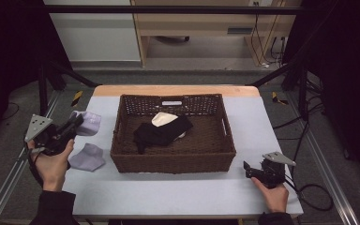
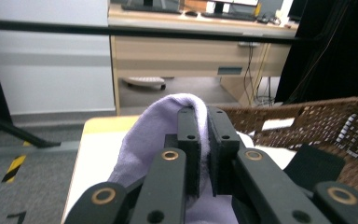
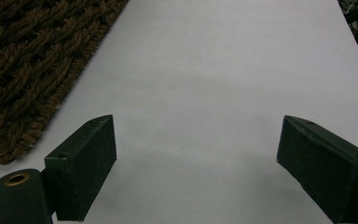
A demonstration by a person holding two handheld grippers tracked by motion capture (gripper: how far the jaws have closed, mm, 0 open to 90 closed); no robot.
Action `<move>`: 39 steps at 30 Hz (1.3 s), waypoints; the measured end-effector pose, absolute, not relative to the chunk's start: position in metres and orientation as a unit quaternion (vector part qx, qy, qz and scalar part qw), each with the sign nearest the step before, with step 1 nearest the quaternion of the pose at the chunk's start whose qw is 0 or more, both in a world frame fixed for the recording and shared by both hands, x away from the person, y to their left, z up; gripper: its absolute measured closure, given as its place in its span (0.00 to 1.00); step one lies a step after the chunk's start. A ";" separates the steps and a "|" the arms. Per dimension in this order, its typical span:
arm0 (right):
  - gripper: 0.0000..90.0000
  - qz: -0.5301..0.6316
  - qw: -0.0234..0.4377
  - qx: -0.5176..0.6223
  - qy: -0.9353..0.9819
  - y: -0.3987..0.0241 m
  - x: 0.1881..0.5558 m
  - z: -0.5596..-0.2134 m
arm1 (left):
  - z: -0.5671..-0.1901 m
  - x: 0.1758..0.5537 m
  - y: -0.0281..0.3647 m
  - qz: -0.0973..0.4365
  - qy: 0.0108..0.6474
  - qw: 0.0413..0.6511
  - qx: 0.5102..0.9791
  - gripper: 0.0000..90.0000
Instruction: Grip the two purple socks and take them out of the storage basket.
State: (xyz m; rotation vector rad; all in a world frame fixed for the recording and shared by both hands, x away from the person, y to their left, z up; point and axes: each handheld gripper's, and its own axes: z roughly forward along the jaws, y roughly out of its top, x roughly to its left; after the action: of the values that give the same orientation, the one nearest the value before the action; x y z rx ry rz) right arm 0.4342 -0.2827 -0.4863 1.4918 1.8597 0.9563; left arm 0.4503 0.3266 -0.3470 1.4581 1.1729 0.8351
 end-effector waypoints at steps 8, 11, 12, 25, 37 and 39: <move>0.13 0.357 0.282 0.557 0.695 -0.283 0.434 -0.486 | -0.379 0.456 0.326 0.325 0.506 0.496 0.626 0.94; 0.13 0.357 0.282 0.557 0.695 -0.283 0.434 -0.486 | -0.386 0.459 0.326 0.319 0.511 0.482 0.636 0.94; 0.13 0.357 0.282 0.557 0.695 -0.283 0.434 -0.486 | -0.393 0.461 0.326 0.316 0.516 0.471 0.642 0.94; 0.13 0.358 0.281 0.556 0.695 -0.283 0.434 -0.486 | -0.428 0.470 0.328 0.285 0.533 0.424 0.674 0.93; 0.13 0.359 0.281 0.556 0.695 -0.283 0.434 -0.486 | -0.436 0.471 0.322 0.289 0.512 0.404 0.701 0.79; 0.13 0.359 0.281 0.556 0.695 -0.283 0.434 -0.486 | -0.435 0.469 0.322 0.290 0.509 0.414 0.697 0.76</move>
State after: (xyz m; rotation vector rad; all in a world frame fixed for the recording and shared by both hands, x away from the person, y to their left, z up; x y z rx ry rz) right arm 0.4339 -0.2829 -0.4861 1.4889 1.8638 0.9617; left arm 0.4694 0.3218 -0.4345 1.7530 1.2783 0.7285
